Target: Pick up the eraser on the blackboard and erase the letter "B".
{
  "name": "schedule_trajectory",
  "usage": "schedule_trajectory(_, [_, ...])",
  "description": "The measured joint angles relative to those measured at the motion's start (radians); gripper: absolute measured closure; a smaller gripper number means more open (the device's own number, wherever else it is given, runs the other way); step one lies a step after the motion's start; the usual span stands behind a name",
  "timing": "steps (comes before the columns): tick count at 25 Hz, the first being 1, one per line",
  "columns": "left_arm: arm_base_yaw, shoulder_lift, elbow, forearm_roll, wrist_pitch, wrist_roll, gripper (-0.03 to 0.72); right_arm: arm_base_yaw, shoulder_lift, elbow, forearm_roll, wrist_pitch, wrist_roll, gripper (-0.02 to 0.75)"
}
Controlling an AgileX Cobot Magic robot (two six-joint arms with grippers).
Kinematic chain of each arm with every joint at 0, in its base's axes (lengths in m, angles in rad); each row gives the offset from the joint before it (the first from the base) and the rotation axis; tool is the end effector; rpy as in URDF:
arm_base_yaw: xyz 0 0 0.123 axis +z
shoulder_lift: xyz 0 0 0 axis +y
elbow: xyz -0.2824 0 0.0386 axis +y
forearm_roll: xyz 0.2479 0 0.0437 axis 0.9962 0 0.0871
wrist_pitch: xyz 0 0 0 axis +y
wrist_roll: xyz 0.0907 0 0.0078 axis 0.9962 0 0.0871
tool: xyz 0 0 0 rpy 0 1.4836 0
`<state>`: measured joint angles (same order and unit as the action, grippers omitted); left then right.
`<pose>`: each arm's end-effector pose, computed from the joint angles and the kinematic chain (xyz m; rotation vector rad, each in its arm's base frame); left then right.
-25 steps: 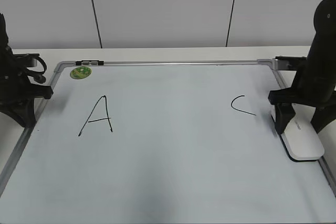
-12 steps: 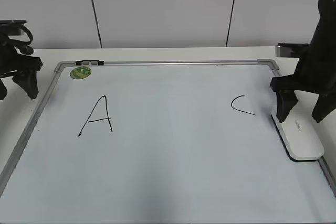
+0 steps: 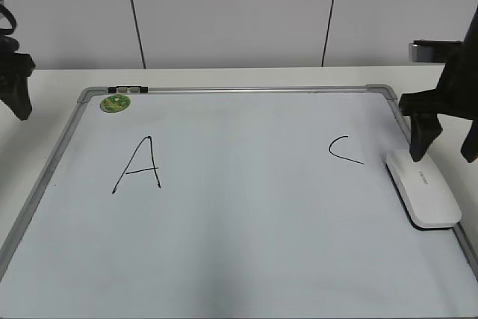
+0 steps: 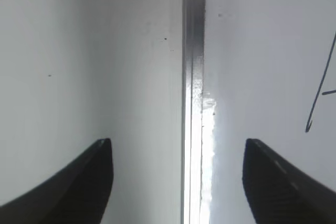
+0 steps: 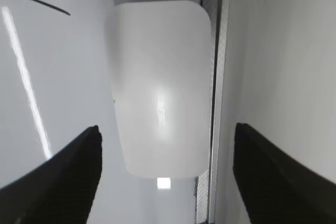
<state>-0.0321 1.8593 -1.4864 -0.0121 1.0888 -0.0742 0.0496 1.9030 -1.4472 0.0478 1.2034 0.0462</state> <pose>0.3815 -0.0132 0.2438 -0.0687 2.9452 -0.0320 0.3696 0.0224 0.2165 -0.0216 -3.1374 -0.0698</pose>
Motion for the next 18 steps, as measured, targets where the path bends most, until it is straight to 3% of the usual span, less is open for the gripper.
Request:
schedule_trajectory(4, [0.0, -0.159, 0.17, 0.028, -0.071, -0.028, 0.113, 0.032, -0.161, 0.147, -0.012, -0.049, 0.025, 0.164])
schedule_trajectory(11, [0.0, -0.54, 0.573, 0.042, -0.175, -0.032, 0.118, 0.087, -0.498, 0.478, -0.032, -0.232, 0.056, 0.174])
schedule_trajectory(18, [-0.011, -0.973, 0.767, 0.062, -0.169, -0.028, 0.14, 0.131, -0.789, 0.626, -0.032, -0.262, 0.058, 0.178])
